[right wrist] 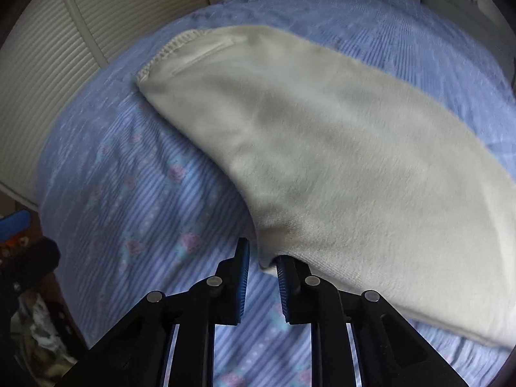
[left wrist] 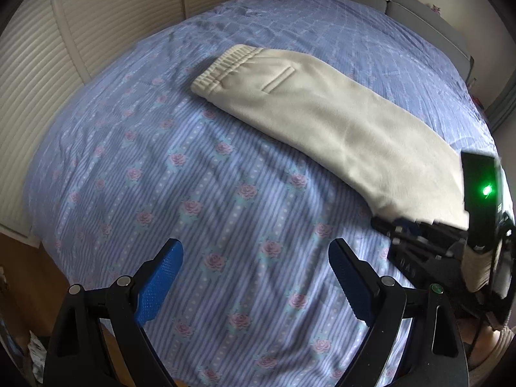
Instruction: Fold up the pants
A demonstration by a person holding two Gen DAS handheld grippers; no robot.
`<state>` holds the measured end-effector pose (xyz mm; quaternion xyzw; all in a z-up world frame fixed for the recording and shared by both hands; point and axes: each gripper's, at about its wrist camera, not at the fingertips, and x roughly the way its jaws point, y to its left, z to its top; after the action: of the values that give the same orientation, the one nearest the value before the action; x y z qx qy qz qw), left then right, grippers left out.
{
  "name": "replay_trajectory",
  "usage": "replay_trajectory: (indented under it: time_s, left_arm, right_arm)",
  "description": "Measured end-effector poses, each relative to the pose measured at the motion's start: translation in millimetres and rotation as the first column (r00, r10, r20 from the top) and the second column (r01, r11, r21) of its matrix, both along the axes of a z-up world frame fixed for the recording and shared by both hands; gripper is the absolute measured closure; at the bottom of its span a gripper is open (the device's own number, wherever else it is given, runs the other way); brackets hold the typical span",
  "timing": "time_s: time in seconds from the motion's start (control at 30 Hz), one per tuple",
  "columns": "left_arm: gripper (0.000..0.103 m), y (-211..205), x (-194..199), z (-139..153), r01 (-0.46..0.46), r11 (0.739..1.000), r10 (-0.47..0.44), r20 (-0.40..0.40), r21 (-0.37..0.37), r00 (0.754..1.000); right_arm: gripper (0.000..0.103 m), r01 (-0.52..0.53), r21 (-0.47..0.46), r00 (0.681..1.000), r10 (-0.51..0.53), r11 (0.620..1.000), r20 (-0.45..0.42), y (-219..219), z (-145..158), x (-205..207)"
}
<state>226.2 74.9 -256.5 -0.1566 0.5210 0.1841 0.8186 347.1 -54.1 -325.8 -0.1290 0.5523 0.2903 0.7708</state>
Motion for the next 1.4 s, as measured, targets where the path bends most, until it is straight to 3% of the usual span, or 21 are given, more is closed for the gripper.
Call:
replay_trajectory:
  time_s: [0.1, 0.17, 0.27, 0.33, 0.4, 0.53, 0.67, 0.83, 1.03, 1.2, 1.37, 1.4]
  left_arm:
    - [0.011, 6, -2, 1, -0.014, 1.000, 0.014, -0.018, 0.000, 1.000]
    - [0.011, 10, -5, 6, -0.014, 1.000, 0.015, -0.022, 0.001, 1.000]
    - [0.011, 25, -9, 16, -0.020, 1.000, 0.020, -0.020, 0.004, 1.000]
    - [0.011, 39, -10, 23, -0.017, 1.000, 0.017, -0.012, 0.002, 1.000]
    - [0.011, 56, -7, 31, 0.002, 1.000, -0.002, 0.005, -0.002, 1.000]
    - [0.011, 100, 18, 45, 0.102, 0.994, -0.100, 0.071, -0.032, 0.992]
    - [0.011, 146, 74, 53, 0.304, 0.948, -0.290, 0.145, -0.089, 0.946]
    - [0.012, 190, 153, 47, 0.470, 0.877, -0.442, 0.214, -0.098, 0.871]
    - [0.018, 224, 251, 2, 0.535, 0.823, -0.500, 0.203, -0.190, 0.842]
    - [0.019, 233, 298, -39, 0.562, 0.788, -0.530, 0.188, -0.253, 0.827]
    - [0.020, 238, 333, -72, 0.546, 0.759, -0.520, 0.174, -0.354, 0.836]
    - [0.025, 237, 336, -76, 0.540, 0.757, -0.517, 0.168, -0.369, 0.839]
  right_arm:
    - [0.085, -0.042, -0.071, 0.995, 0.035, 0.997, -0.098, 4, -34, 2]
    - [0.085, -0.034, -0.026, 0.979, 0.028, 0.999, -0.203, 4, -33, 0]
    - [0.082, -0.026, 0.040, 0.979, 0.033, 0.999, -0.201, 5, 4, -14]
    - [0.061, 0.036, 0.081, 0.980, -0.019, 0.996, -0.200, 3, 36, -17]
    - [0.053, 0.093, 0.124, 0.980, -0.069, 0.988, -0.185, 3, 64, -15]
    - [0.049, 0.142, 0.121, 0.987, -0.131, 0.982, -0.094, 25, 106, 3]
    - [0.049, 0.230, 0.058, 0.973, -0.229, 0.971, -0.017, 48, 129, 34]
    - [0.048, 0.361, 0.065, 0.933, -0.360, 0.930, -0.023, 79, 136, 71]
    - [0.048, 0.430, 0.001, 0.903, -0.429, 0.903, -0.027, 116, 109, 118]
    - [0.048, 0.461, 0.011, 0.884, -0.458, 0.887, -0.091, 130, 90, 143]
    - [0.048, 0.476, -0.007, 0.875, -0.474, 0.880, -0.095, 139, 79, 156]
    - [0.048, 0.483, -0.010, 0.871, -0.482, 0.876, -0.099, 139, 76, 157]
